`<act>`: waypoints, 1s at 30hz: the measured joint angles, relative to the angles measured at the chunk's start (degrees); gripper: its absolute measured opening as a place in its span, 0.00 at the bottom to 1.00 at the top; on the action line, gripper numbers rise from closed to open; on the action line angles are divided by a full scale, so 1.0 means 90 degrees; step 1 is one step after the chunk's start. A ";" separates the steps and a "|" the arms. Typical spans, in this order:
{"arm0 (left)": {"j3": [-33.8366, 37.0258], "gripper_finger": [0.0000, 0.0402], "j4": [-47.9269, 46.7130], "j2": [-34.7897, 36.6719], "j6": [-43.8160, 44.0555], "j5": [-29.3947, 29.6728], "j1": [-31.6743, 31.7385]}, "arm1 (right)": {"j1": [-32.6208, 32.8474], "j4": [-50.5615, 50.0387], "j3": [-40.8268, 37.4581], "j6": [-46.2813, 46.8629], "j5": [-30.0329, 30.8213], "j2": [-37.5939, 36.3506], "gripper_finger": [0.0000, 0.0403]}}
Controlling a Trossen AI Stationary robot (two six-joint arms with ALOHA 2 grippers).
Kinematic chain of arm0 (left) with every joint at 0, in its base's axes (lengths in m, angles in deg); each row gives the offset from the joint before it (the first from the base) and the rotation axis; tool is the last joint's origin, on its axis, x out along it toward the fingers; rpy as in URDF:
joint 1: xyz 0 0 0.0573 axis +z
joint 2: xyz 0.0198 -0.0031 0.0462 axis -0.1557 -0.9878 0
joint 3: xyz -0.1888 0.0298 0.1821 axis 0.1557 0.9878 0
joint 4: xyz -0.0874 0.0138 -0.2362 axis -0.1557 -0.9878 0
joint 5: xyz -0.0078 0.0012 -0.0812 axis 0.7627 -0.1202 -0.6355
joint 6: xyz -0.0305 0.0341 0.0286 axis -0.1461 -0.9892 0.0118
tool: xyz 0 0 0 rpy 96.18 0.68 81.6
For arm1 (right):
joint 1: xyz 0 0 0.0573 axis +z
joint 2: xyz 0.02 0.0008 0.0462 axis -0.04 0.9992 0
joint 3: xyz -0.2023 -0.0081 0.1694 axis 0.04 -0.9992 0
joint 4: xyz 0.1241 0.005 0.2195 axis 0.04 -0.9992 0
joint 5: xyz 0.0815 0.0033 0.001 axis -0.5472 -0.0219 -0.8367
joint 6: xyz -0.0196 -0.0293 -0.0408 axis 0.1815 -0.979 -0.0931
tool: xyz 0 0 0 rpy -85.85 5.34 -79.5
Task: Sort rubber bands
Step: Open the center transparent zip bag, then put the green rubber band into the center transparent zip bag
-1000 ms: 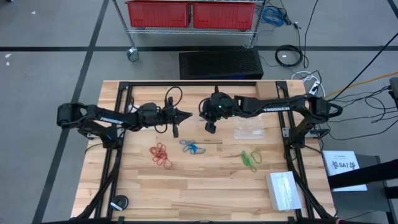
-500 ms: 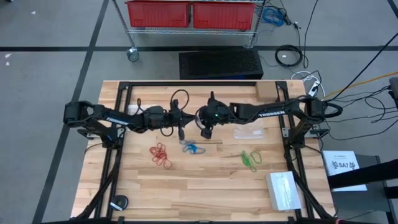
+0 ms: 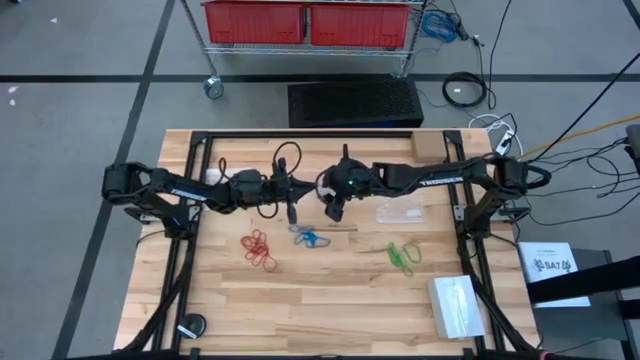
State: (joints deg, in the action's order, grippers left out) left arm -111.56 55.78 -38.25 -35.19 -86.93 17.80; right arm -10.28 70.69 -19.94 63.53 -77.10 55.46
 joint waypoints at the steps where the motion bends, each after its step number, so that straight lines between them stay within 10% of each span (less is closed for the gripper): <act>1: 0.0000 0.00 0.0022 0.0000 0.0005 -0.0002 0.0000 | -0.0032 0.0015 0.0000 0.0001 -0.0076 -0.0053 0.46; 20: 0.0019 0.00 -0.0101 0.0005 -0.0019 -0.0049 0.0015 | 0.0074 -0.2368 0.0010 0.0466 -0.0183 -0.2023 0.54; 30: 0.0019 0.00 -0.0190 0.0005 -0.0051 -0.0051 0.0022 | 0.1435 -0.6019 0.0010 0.3452 -0.0340 -0.2131 0.55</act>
State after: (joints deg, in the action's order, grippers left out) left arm -111.39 54.08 -38.21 -35.65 -87.39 18.00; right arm 2.63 16.52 -19.85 94.60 -80.15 36.28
